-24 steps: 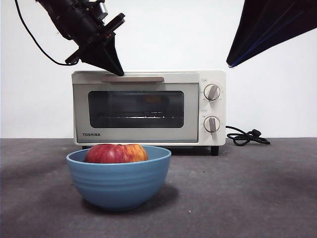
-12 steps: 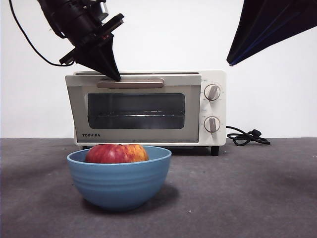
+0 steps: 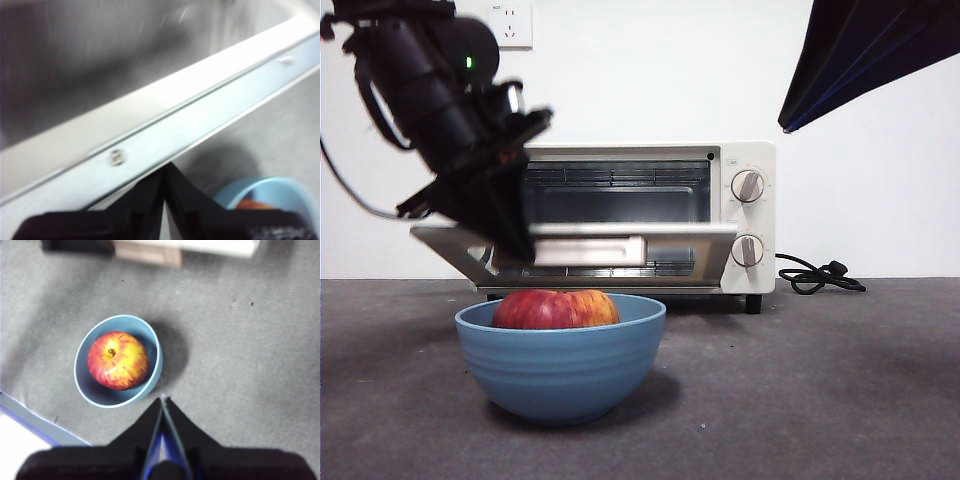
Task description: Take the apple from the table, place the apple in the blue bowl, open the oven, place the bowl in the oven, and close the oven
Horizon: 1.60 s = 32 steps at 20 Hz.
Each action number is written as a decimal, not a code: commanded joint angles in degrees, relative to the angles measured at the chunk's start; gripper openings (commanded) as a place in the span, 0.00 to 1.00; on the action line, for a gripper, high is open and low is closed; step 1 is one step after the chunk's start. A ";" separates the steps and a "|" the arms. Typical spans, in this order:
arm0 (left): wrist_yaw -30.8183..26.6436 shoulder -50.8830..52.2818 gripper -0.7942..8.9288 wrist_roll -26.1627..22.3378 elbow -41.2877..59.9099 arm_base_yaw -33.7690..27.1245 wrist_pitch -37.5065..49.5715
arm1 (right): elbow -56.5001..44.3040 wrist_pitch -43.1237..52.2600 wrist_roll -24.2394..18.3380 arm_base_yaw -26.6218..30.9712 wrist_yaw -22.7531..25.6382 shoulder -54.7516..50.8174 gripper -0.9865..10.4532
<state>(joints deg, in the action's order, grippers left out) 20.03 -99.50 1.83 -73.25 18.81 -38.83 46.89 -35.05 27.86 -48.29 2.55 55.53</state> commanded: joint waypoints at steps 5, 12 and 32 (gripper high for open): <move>-3.61 -0.96 0.08 0.76 4.57 -0.31 8.50 | -0.57 0.35 0.00 -0.02 1.14 0.11 0.09; -3.56 -0.96 0.08 1.03 11.39 0.87 12.09 | -0.57 0.33 0.07 -0.02 1.14 0.11 0.09; -3.58 27.36 0.08 -3.76 11.72 2.62 -8.39 | 1.60 2.03 5.20 -0.04 -7.96 12.24 0.21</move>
<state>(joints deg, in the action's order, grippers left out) 16.51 -72.07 -0.54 -62.08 21.30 -47.20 47.97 -33.52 32.01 -48.29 -5.08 67.44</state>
